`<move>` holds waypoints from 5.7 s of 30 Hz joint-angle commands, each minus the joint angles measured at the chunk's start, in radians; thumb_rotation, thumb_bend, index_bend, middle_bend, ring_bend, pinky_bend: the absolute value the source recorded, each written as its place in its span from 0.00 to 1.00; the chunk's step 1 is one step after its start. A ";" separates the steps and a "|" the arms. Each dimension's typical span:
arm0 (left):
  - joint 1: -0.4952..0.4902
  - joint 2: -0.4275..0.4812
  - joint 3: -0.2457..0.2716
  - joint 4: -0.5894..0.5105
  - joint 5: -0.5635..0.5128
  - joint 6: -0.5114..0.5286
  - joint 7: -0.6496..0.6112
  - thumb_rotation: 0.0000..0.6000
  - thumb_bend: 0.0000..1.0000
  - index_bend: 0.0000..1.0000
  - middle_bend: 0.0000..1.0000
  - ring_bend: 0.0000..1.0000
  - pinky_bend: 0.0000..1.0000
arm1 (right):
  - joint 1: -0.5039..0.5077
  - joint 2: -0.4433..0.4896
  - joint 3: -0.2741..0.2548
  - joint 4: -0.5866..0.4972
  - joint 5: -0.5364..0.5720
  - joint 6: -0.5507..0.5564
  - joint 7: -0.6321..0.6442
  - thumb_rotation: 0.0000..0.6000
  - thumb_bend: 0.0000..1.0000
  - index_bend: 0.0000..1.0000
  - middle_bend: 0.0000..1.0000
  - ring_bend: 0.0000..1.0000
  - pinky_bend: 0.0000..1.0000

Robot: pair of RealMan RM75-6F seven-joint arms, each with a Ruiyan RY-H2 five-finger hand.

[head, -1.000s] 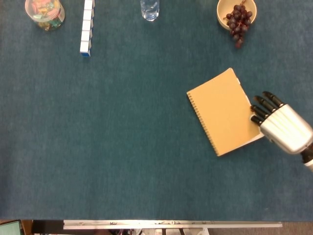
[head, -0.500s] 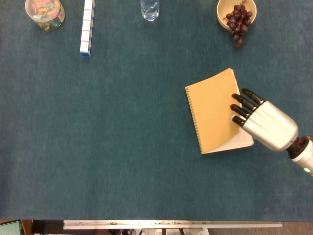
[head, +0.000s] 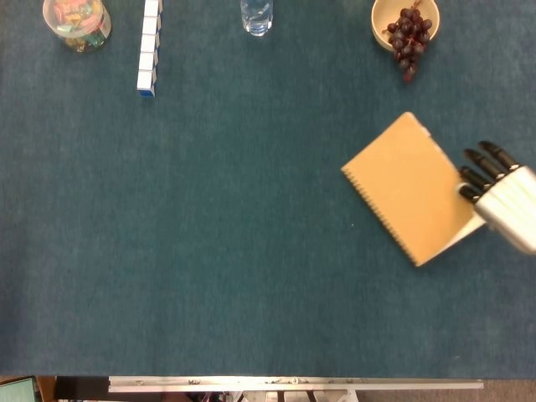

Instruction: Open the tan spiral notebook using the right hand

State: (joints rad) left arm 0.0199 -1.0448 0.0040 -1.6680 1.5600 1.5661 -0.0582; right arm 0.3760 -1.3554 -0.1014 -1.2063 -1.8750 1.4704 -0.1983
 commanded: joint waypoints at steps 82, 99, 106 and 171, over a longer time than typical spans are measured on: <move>0.049 0.025 0.022 0.011 0.007 0.043 -0.046 1.00 0.51 0.32 0.28 0.16 0.17 | 0.498 -0.558 0.087 0.300 -0.026 -0.306 -0.088 1.00 0.07 0.00 0.00 0.00 0.01; 0.031 0.014 0.016 0.011 0.000 0.014 -0.029 1.00 0.51 0.32 0.28 0.16 0.17 | 0.388 -0.320 0.096 0.088 0.058 -0.209 -0.122 1.00 0.13 0.00 0.03 0.00 0.01; 0.026 0.009 0.013 0.010 -0.006 0.005 -0.022 1.00 0.51 0.32 0.28 0.16 0.17 | 0.347 -0.285 0.078 0.102 0.072 -0.178 -0.071 1.00 0.13 0.00 0.06 0.00 0.01; 0.031 0.013 0.009 0.023 -0.012 0.017 -0.046 1.00 0.51 0.32 0.28 0.17 0.17 | 0.215 -0.021 0.087 -0.166 0.139 -0.124 -0.198 1.00 0.09 0.00 0.07 0.00 0.01</move>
State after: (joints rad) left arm 0.0511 -1.0315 0.0127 -1.6453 1.5482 1.5834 -0.1040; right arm 0.6023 -1.3855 -0.0109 -1.3676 -1.7375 1.3356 -0.3918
